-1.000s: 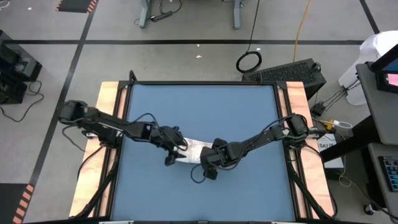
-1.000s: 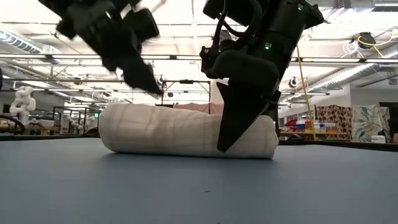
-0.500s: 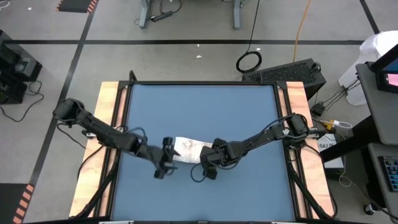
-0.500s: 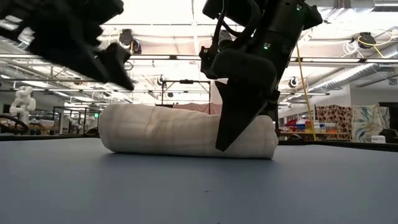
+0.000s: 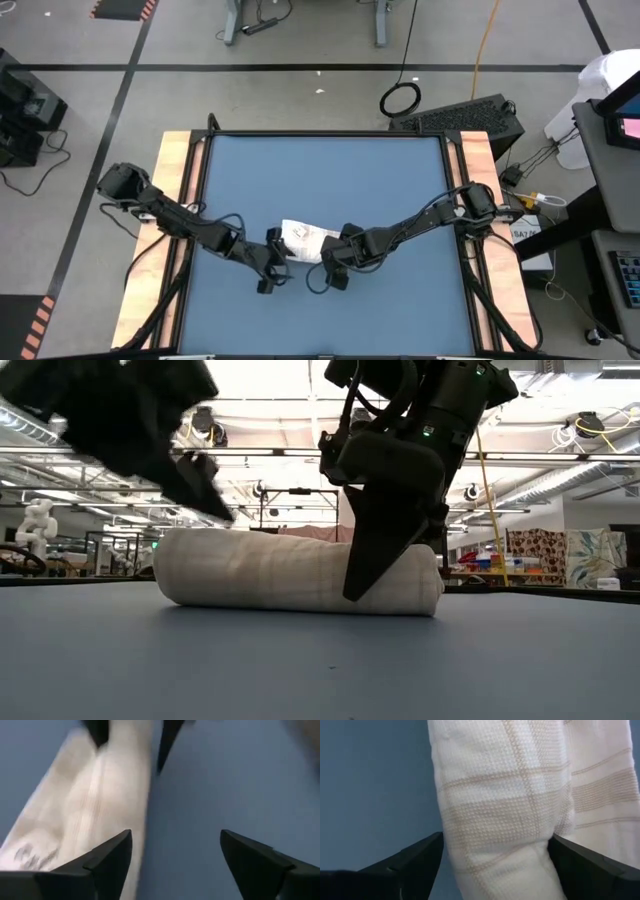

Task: Roll towel into tight, uniform cylinder
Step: Roll the white towel

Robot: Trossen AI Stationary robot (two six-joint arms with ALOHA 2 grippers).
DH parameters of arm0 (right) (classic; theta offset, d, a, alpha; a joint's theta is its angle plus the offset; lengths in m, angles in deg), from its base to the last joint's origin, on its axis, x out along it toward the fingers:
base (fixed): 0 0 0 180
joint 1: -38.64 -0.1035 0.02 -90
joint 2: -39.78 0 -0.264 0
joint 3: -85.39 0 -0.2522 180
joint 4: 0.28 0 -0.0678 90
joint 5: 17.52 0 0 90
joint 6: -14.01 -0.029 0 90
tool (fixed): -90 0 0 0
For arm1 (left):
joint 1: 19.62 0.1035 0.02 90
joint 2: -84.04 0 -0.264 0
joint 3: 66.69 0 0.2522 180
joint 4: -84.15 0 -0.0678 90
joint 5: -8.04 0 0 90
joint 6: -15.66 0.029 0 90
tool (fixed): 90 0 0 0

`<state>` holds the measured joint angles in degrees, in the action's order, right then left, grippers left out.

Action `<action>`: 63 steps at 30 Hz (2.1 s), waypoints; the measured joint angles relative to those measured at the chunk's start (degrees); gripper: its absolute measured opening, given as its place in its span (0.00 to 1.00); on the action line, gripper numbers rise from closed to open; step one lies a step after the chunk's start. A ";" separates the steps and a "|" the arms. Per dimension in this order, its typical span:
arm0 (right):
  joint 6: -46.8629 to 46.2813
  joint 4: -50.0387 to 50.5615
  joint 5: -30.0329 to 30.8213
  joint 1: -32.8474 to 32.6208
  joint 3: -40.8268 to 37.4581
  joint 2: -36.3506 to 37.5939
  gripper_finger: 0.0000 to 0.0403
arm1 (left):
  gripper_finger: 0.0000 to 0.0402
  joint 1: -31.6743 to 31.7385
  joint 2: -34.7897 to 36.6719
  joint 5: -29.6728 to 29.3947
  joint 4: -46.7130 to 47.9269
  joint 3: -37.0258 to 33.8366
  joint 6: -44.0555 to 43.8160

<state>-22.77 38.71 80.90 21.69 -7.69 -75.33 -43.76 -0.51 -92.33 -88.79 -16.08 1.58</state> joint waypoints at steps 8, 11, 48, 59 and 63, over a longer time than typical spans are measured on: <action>1.43 0.26 -0.76 0.02 0.01 0.00 0.84 | 0.92 -0.61 0.94 -7.11 3.13 2.20 7.58; 1.48 0.42 -0.89 0.15 0.03 0.00 0.84 | 0.97 -1.92 0.34 -6.05 8.24 2.59 7.07; 1.51 0.15 -4.03 1.64 0.00 0.07 0.84 | 0.90 1.31 -9.46 -17.80 9.21 4.87 17.61; 5.46 1.13 -4.26 1.66 0.44 0.05 0.84 | 0.48 10.07 -9.33 3.39 9.23 4.89 18.92; 9.24 6.45 -1.01 1.19 3.16 0.24 0.84 | 0.37 15.51 -9.17 13.61 10.35 5.04 18.96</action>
<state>-13.53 45.16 79.89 22.87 -4.53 -75.09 -28.25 -9.68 -78.72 -78.43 -11.04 20.54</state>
